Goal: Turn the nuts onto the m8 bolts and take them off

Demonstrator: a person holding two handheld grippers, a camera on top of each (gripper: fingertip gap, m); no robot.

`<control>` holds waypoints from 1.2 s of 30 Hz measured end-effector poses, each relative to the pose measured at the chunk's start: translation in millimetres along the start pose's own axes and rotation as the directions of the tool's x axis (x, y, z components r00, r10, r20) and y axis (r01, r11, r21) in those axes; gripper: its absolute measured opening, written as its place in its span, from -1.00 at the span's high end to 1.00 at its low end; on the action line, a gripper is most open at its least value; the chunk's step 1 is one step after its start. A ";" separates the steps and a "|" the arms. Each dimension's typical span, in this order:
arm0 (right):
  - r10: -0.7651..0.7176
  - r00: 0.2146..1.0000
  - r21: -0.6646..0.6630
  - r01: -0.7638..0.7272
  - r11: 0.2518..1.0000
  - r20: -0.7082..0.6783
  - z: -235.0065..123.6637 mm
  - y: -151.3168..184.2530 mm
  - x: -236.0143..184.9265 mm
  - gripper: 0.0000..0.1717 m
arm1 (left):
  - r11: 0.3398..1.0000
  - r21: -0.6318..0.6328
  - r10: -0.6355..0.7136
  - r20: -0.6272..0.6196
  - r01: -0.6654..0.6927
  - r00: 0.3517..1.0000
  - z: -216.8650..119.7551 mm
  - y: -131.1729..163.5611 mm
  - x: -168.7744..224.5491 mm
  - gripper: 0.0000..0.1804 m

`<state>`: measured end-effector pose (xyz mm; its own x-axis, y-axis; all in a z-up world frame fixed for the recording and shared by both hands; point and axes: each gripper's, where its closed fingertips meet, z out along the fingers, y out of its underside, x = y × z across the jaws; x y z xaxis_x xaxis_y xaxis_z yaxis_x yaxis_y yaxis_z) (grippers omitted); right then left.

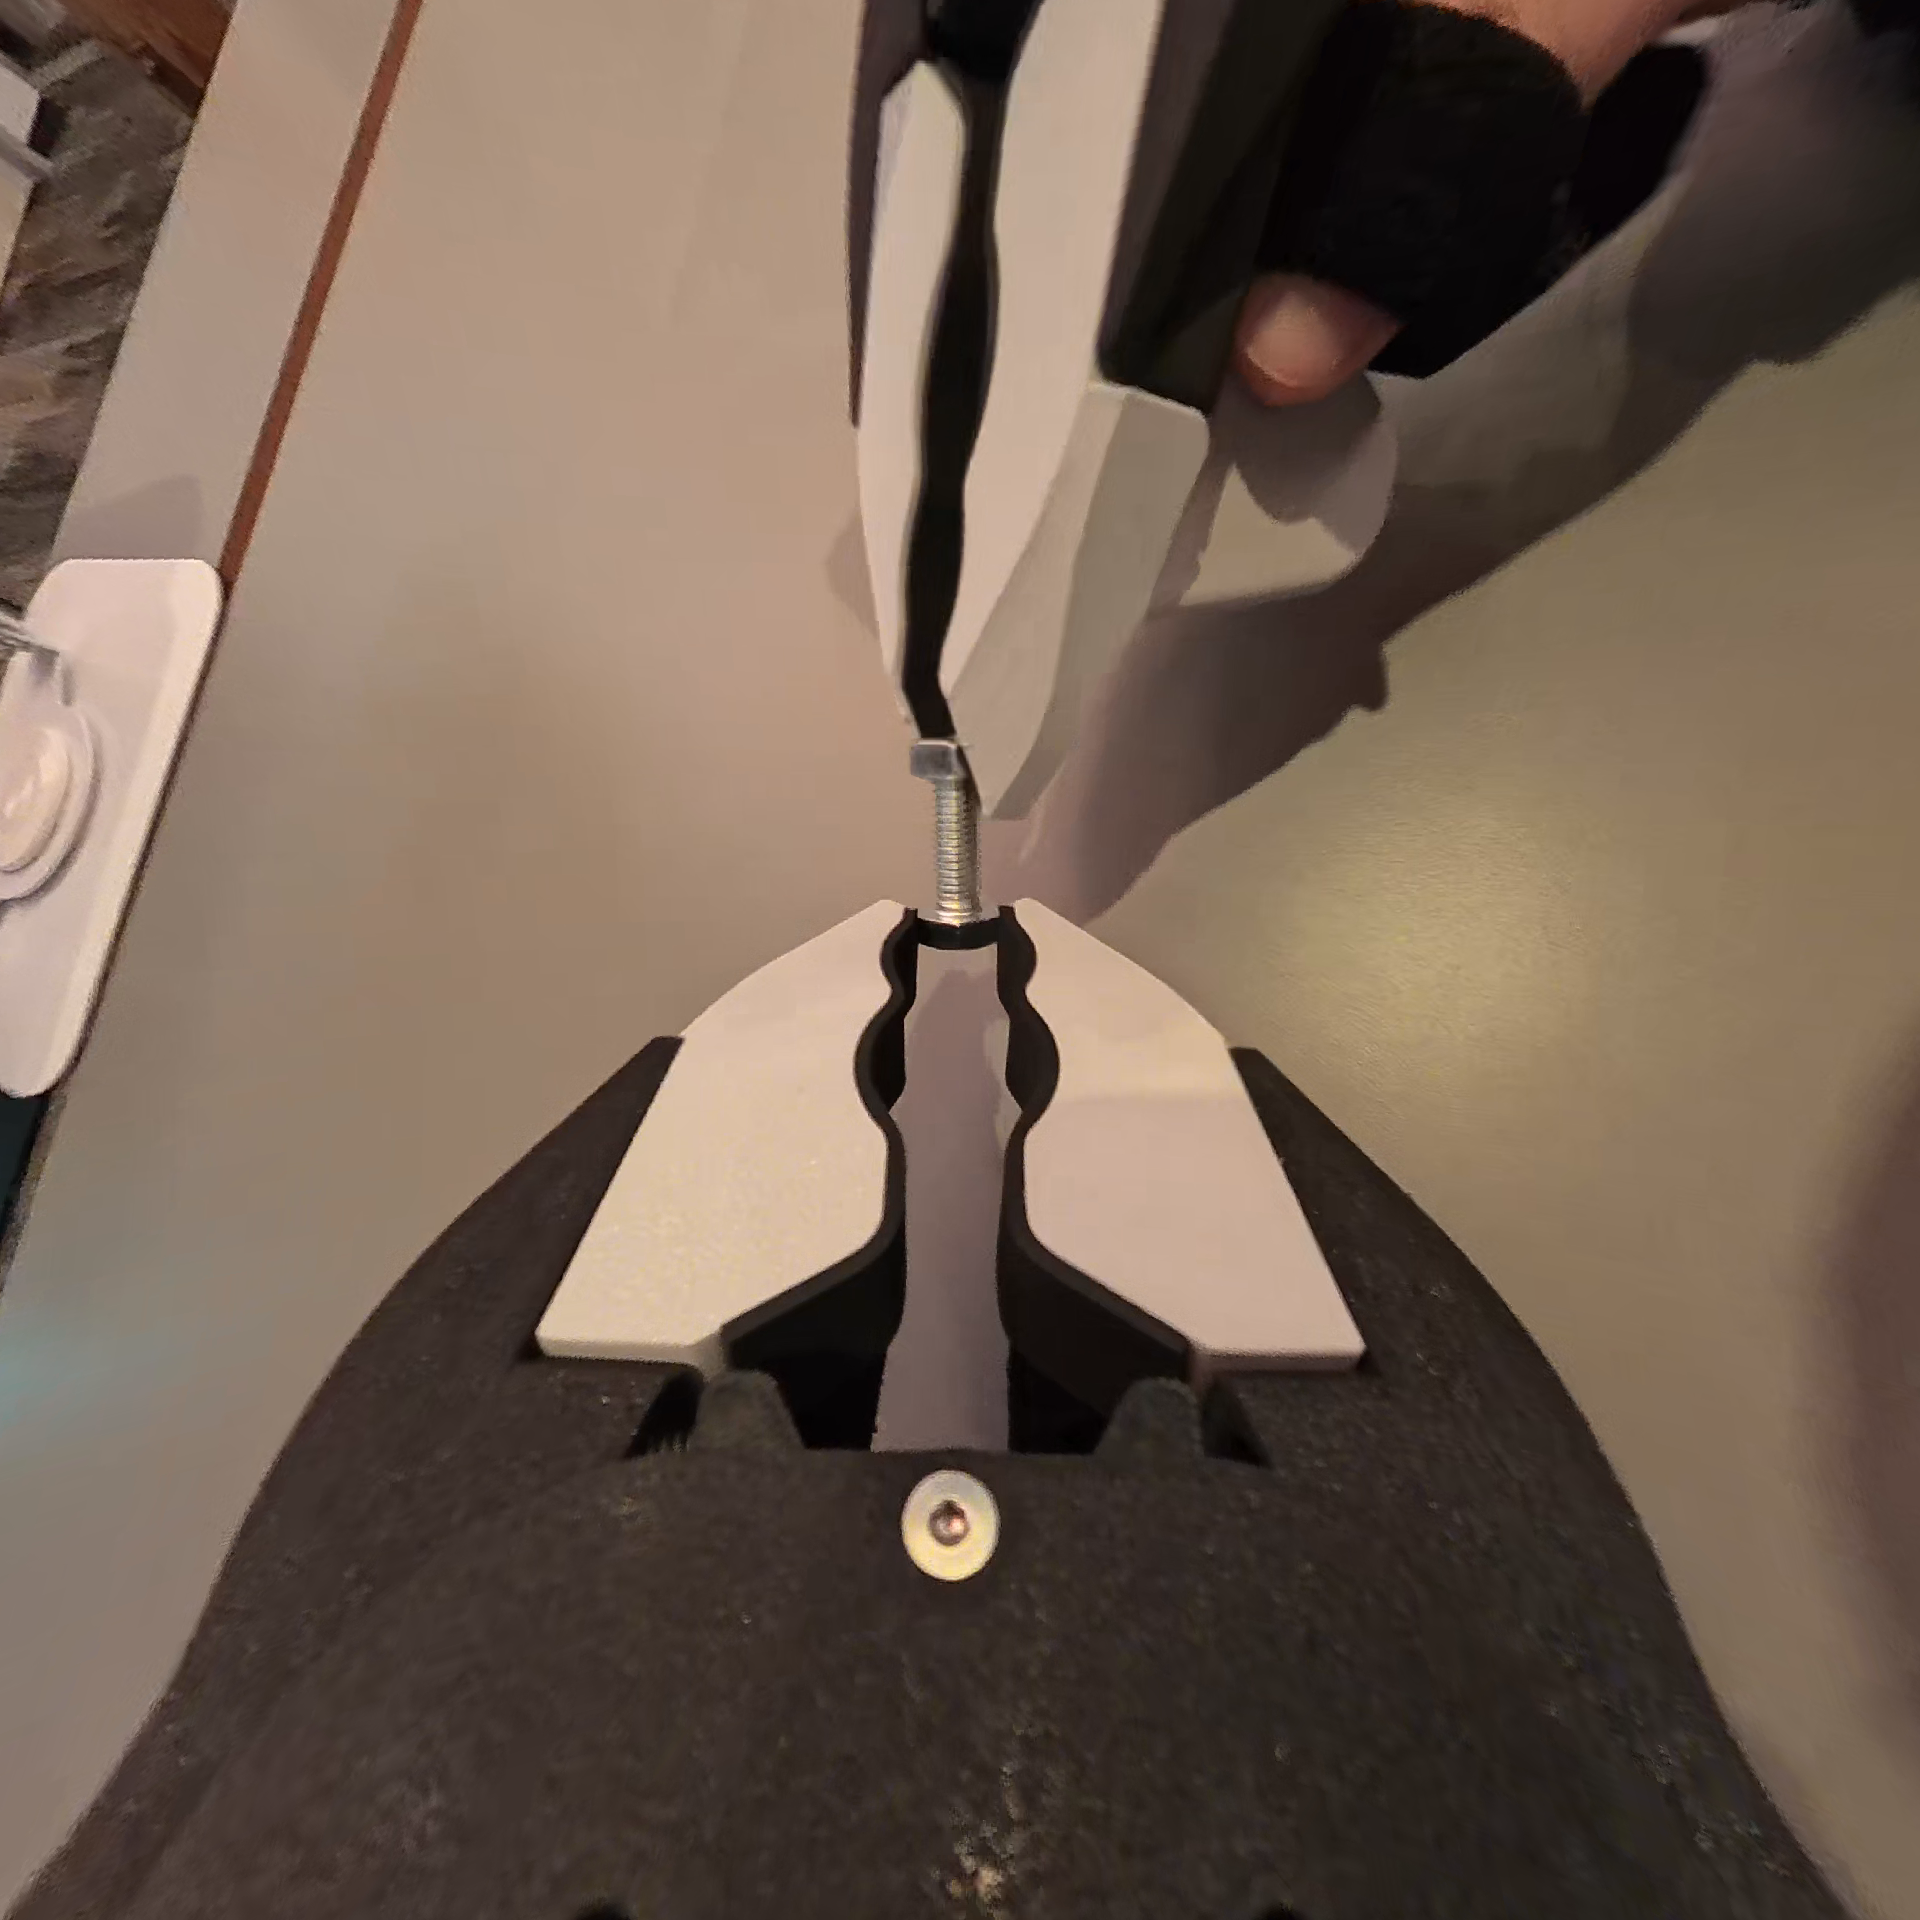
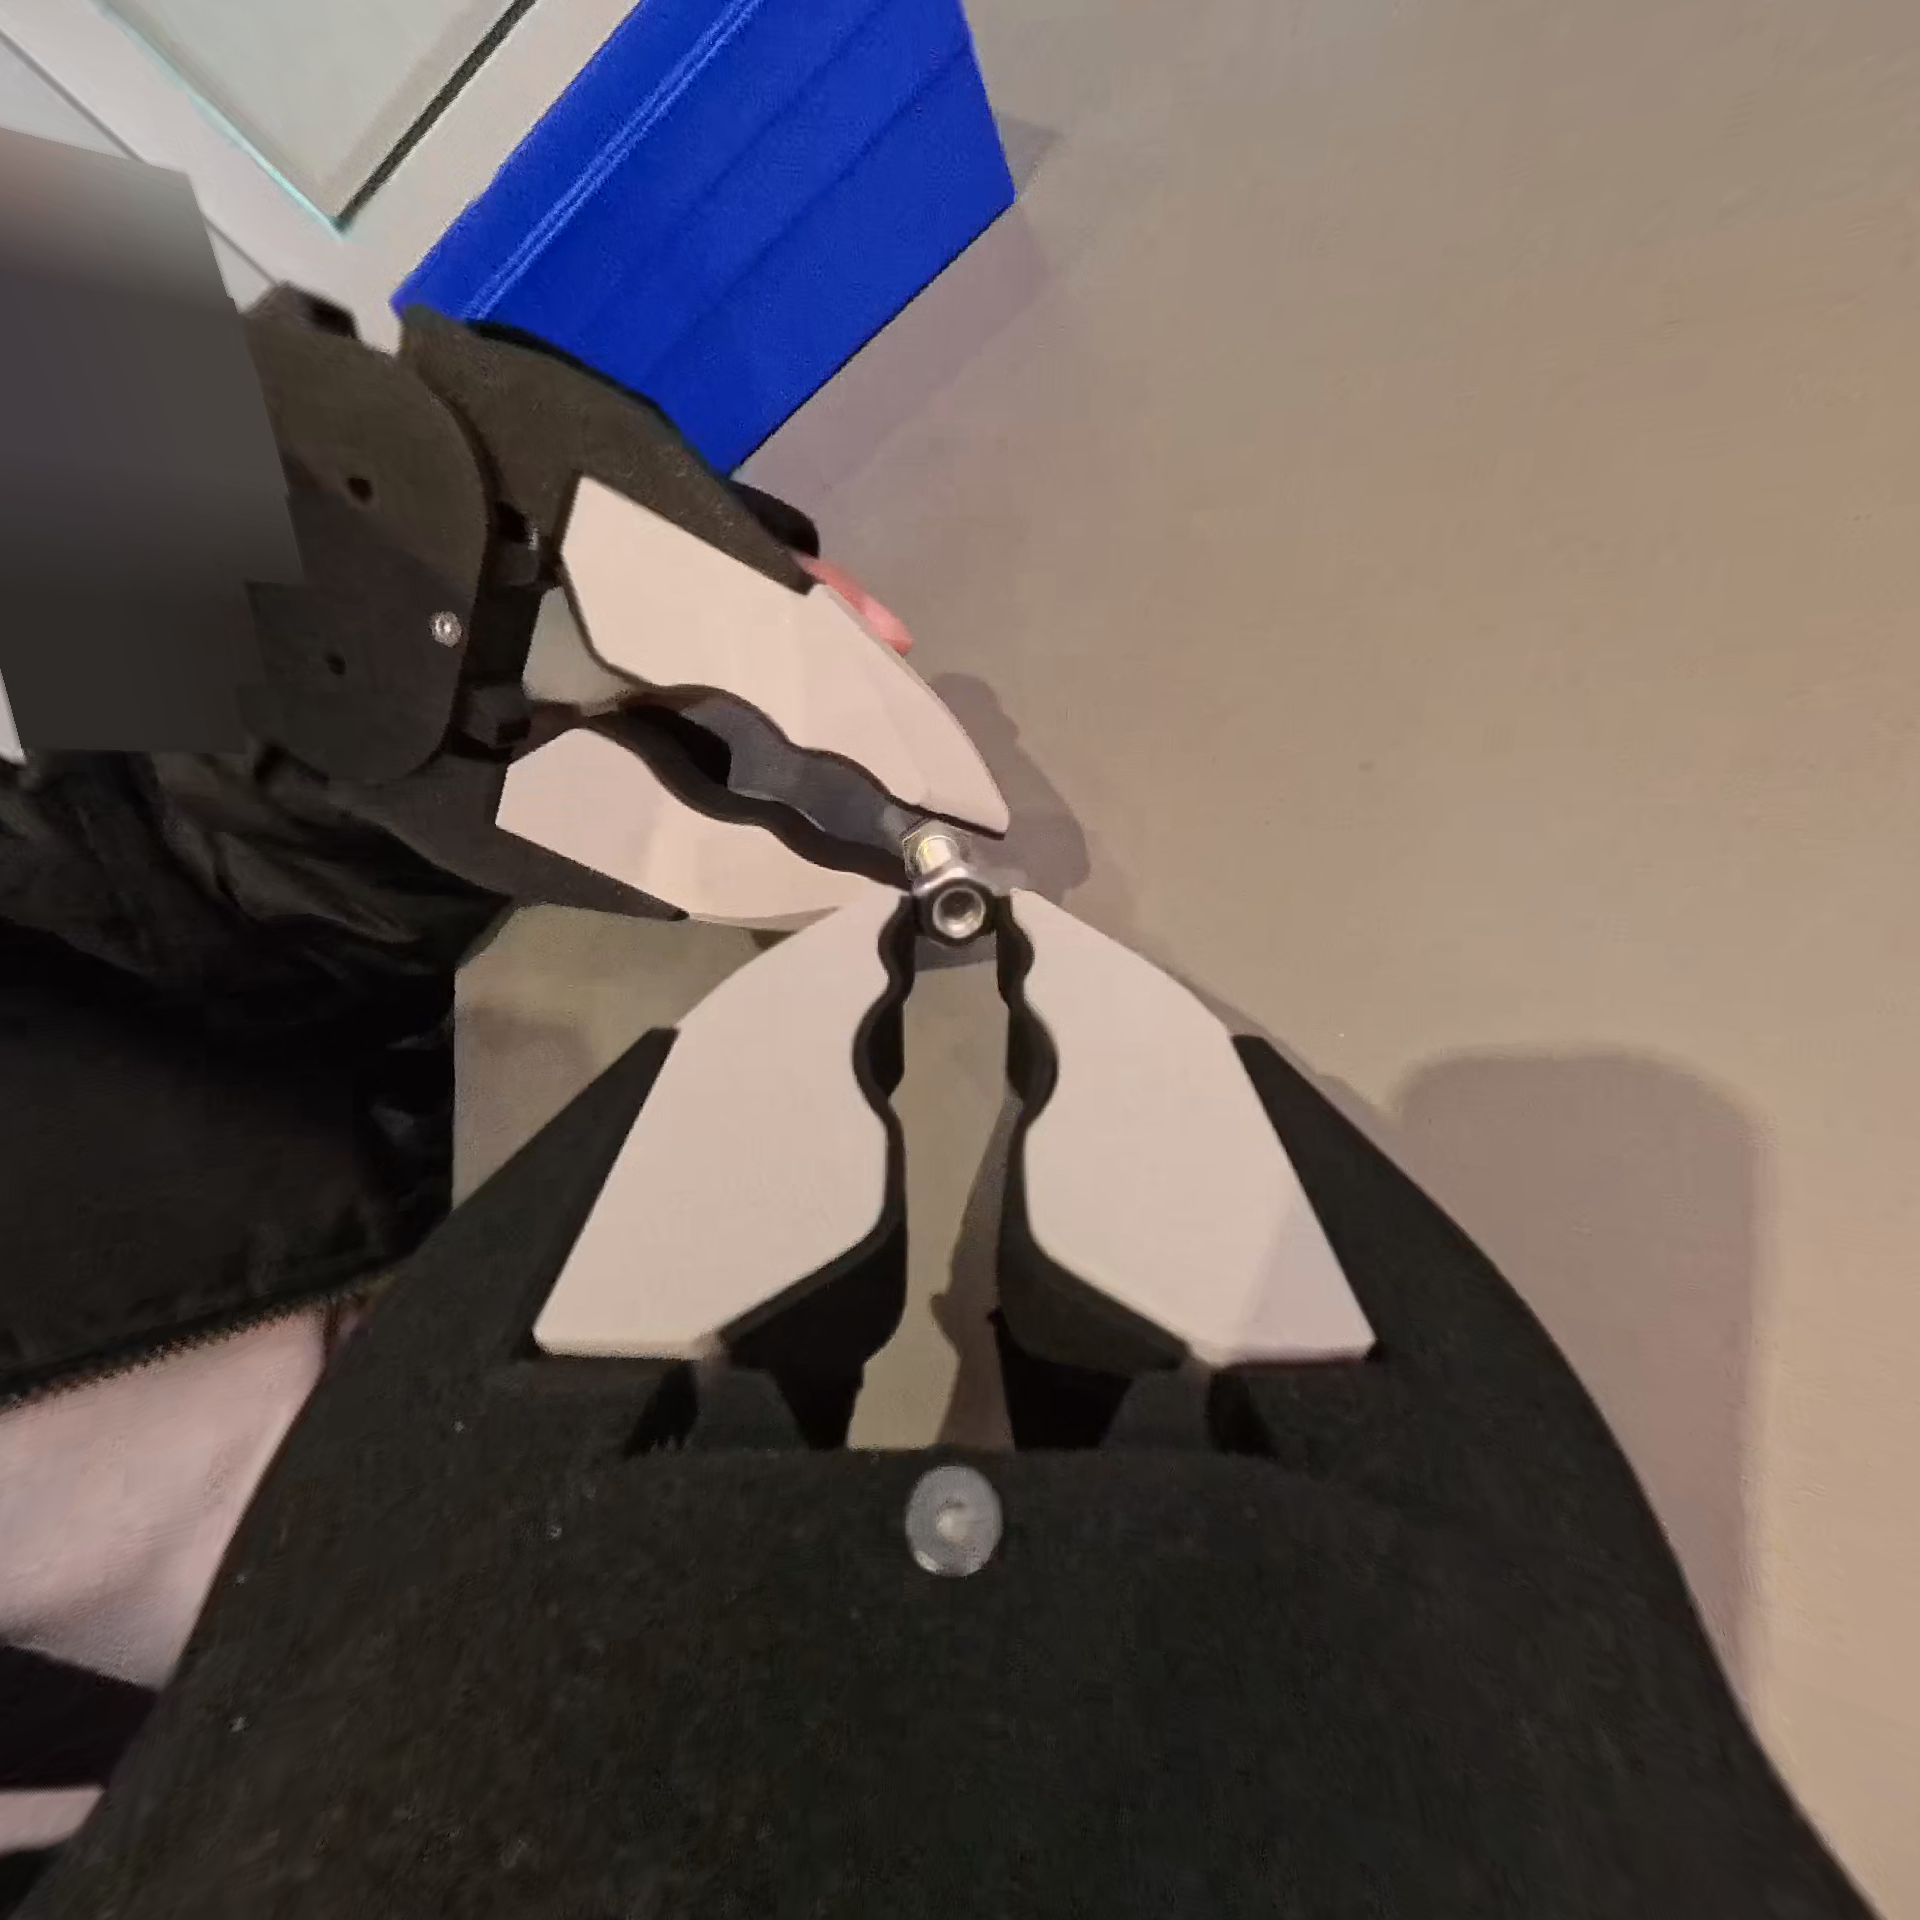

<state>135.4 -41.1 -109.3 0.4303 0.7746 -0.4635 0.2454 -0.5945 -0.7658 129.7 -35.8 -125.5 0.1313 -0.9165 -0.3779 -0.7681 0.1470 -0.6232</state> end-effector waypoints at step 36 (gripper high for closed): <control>-0.833 0.553 0.144 0.823 0.550 0.017 -27.1 8.9 -66.2 0.84 | 0.944 0.183 -0.126 -0.569 0.275 0.812 -46.5 -32.3 54.8 0.84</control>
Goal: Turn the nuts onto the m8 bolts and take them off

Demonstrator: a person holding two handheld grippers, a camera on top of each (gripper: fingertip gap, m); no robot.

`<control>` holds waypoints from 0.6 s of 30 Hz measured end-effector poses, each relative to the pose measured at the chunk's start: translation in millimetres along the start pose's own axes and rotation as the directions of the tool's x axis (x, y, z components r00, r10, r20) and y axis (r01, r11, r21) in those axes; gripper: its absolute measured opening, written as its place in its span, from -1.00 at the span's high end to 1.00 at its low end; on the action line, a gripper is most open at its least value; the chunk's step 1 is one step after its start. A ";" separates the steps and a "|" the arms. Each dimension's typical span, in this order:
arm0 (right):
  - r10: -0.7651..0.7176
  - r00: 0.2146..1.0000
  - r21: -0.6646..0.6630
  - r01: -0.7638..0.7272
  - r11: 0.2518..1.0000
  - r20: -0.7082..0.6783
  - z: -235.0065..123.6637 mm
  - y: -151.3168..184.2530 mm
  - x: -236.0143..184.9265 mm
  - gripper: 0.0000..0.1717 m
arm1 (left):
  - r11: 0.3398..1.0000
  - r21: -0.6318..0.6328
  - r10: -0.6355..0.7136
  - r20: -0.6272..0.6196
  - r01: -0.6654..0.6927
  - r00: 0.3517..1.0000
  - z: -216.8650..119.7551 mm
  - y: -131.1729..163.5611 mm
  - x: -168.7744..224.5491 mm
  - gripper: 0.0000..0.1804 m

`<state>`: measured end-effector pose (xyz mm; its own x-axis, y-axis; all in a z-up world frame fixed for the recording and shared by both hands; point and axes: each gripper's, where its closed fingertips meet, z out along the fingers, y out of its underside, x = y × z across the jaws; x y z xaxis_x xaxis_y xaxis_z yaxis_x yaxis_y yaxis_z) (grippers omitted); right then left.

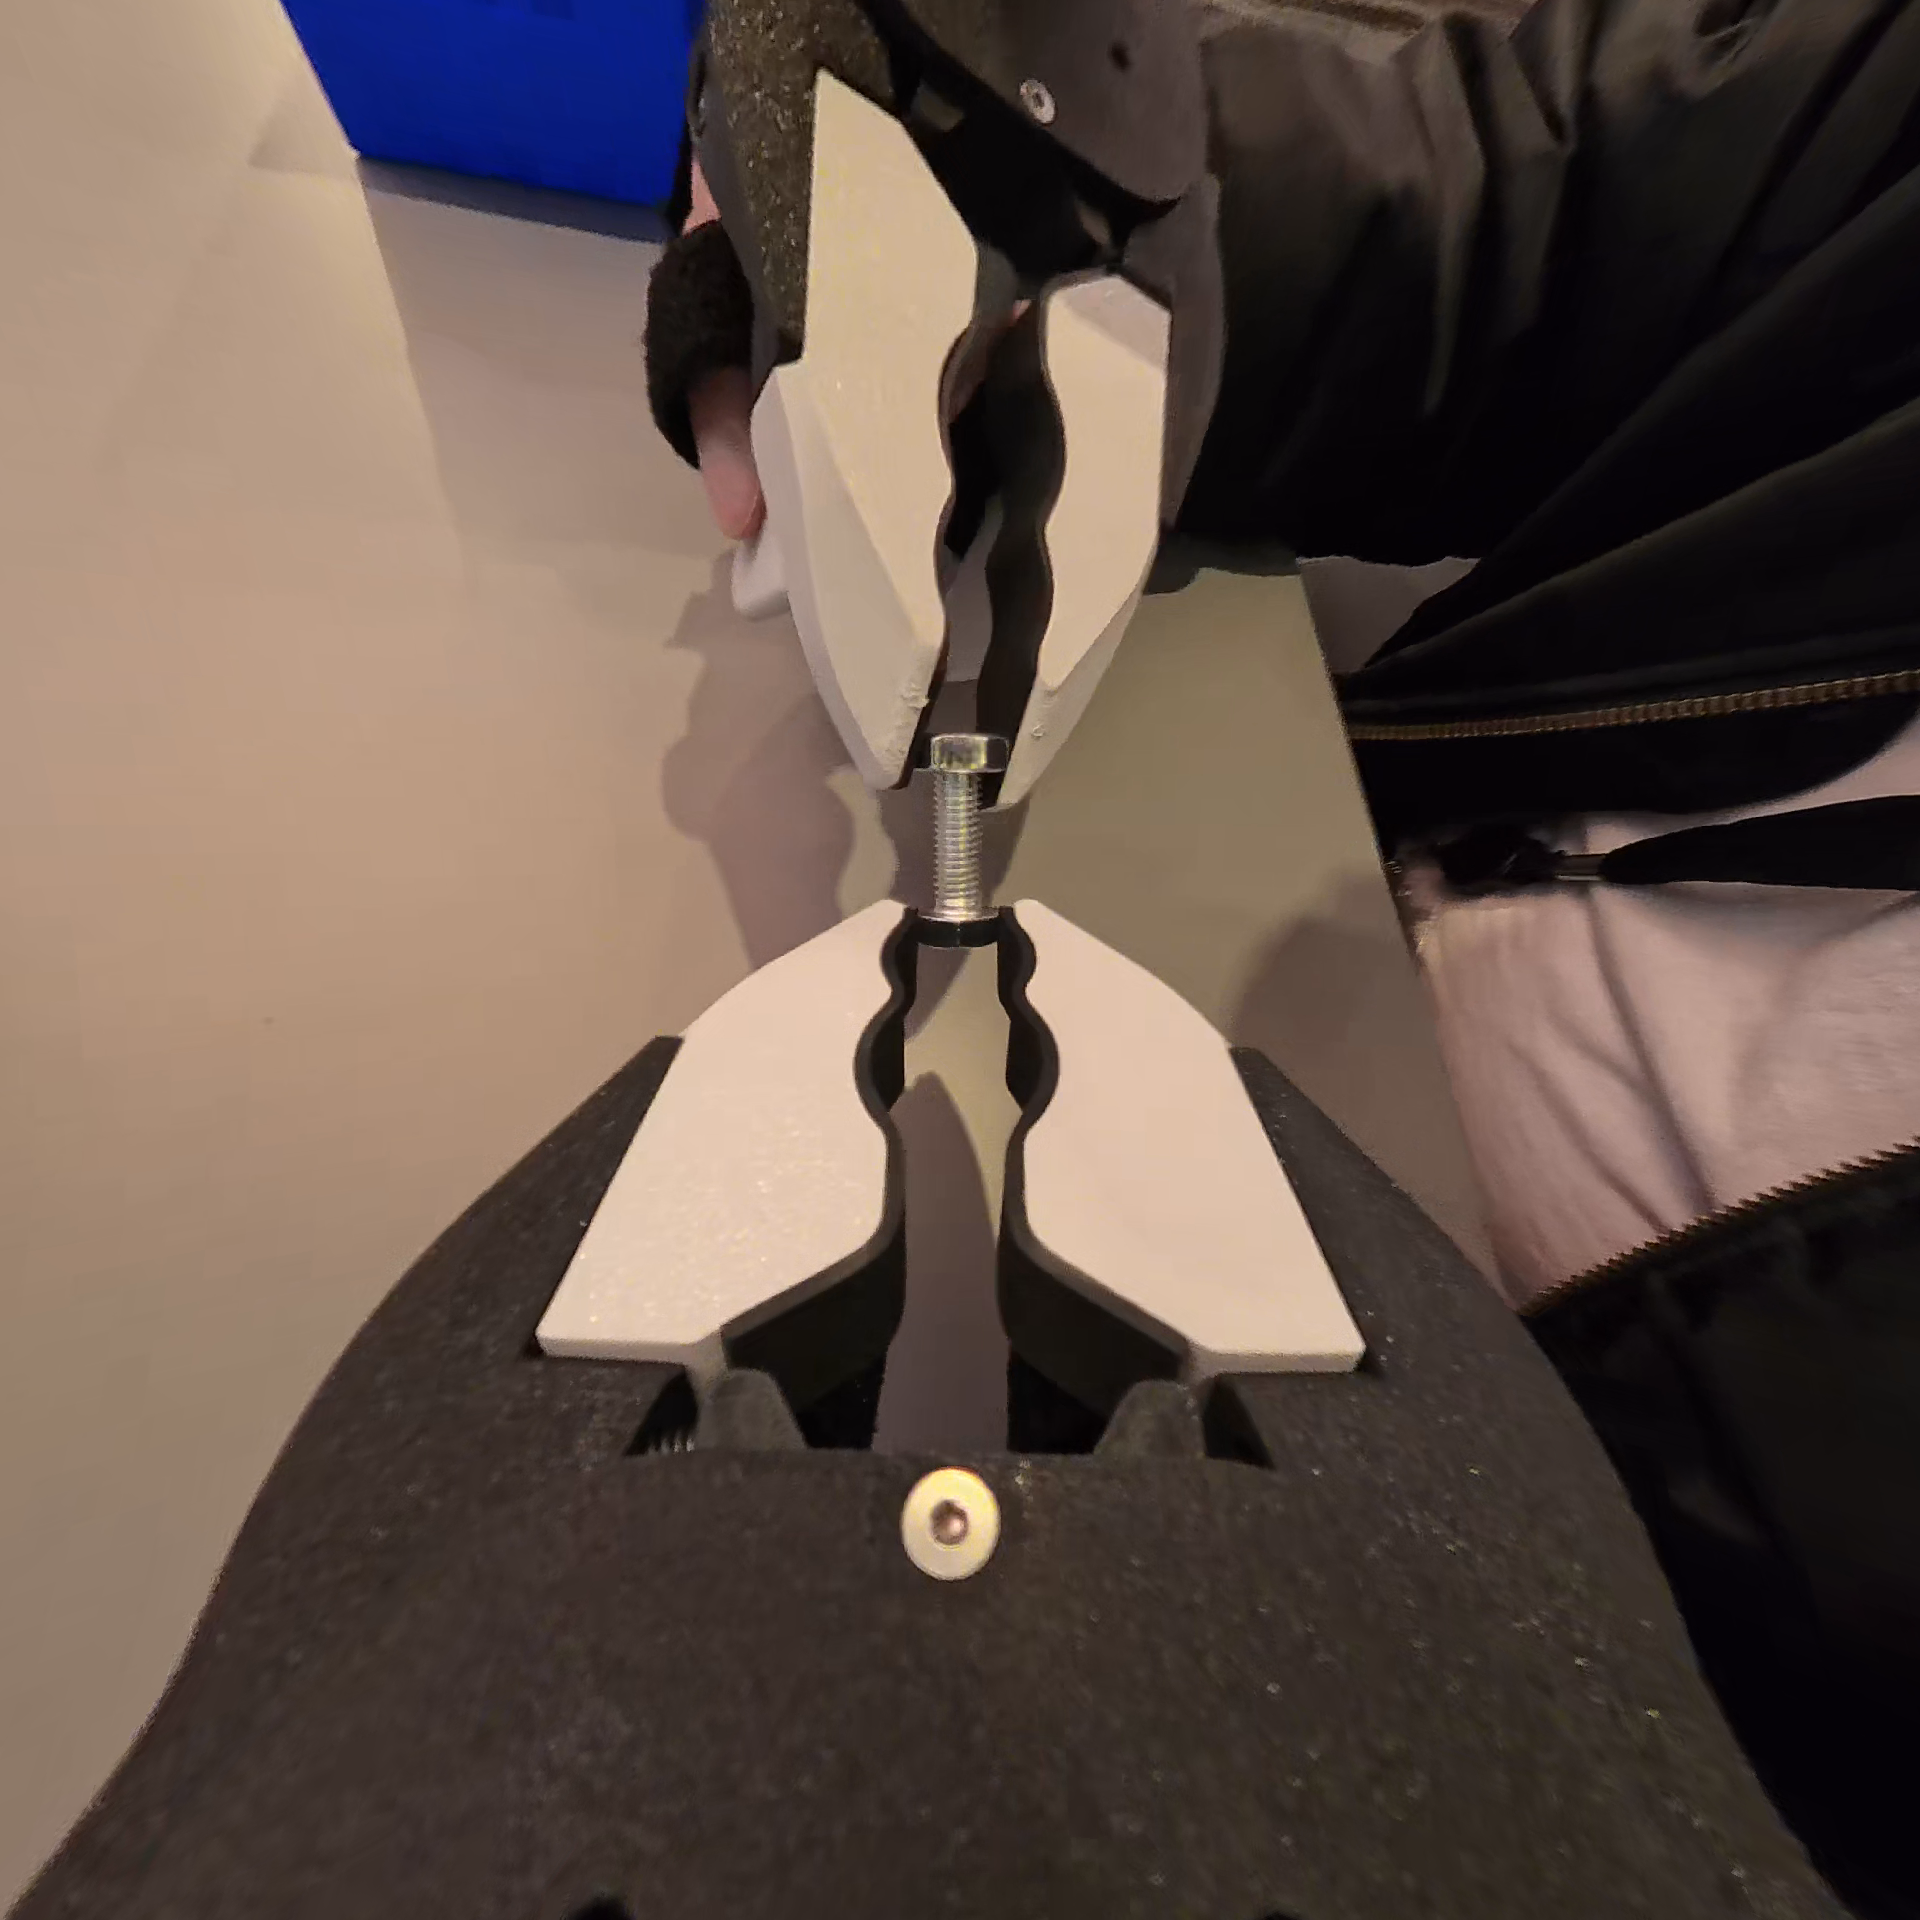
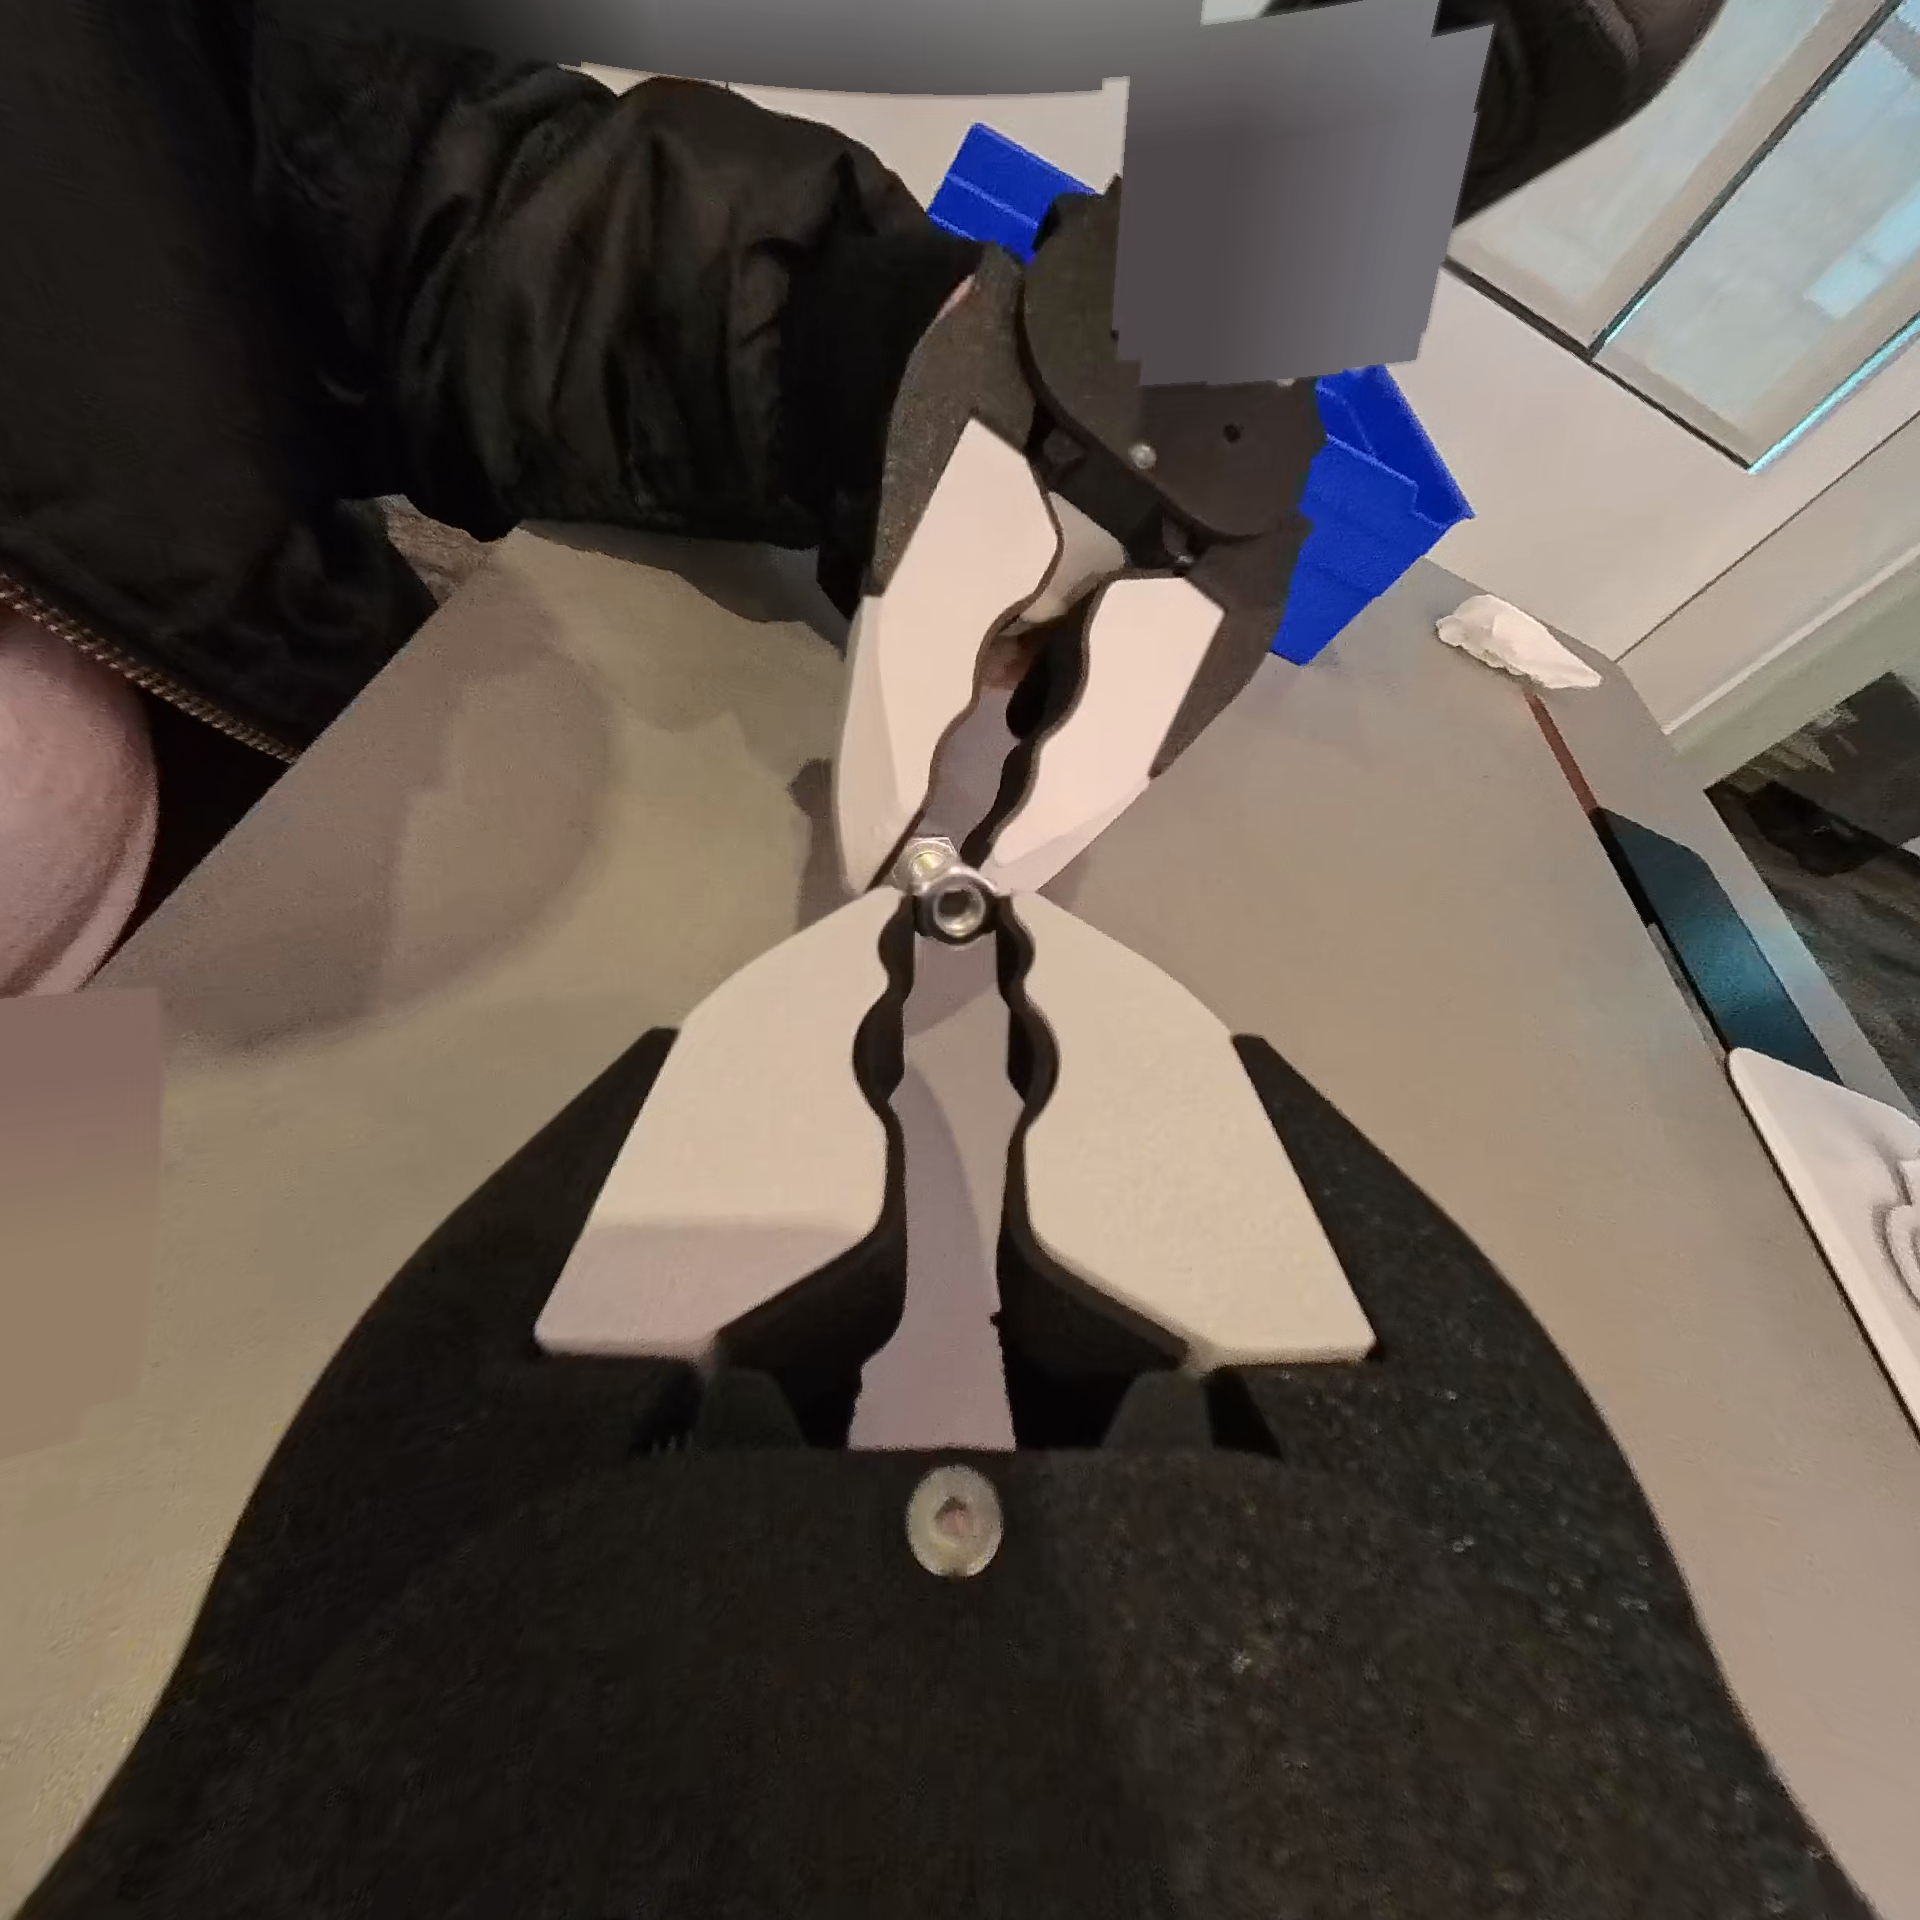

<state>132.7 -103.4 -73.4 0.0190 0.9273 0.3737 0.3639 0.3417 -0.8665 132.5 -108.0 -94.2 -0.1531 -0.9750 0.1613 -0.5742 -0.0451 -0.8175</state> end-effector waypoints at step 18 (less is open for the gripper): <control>0.712 0.677 0.086 -0.711 0.698 -0.188 -5.0 52.3 65.0 0.54 | 0.917 -0.391 0.328 0.619 -0.082 0.714 -10.8 35.9 -97.2 0.84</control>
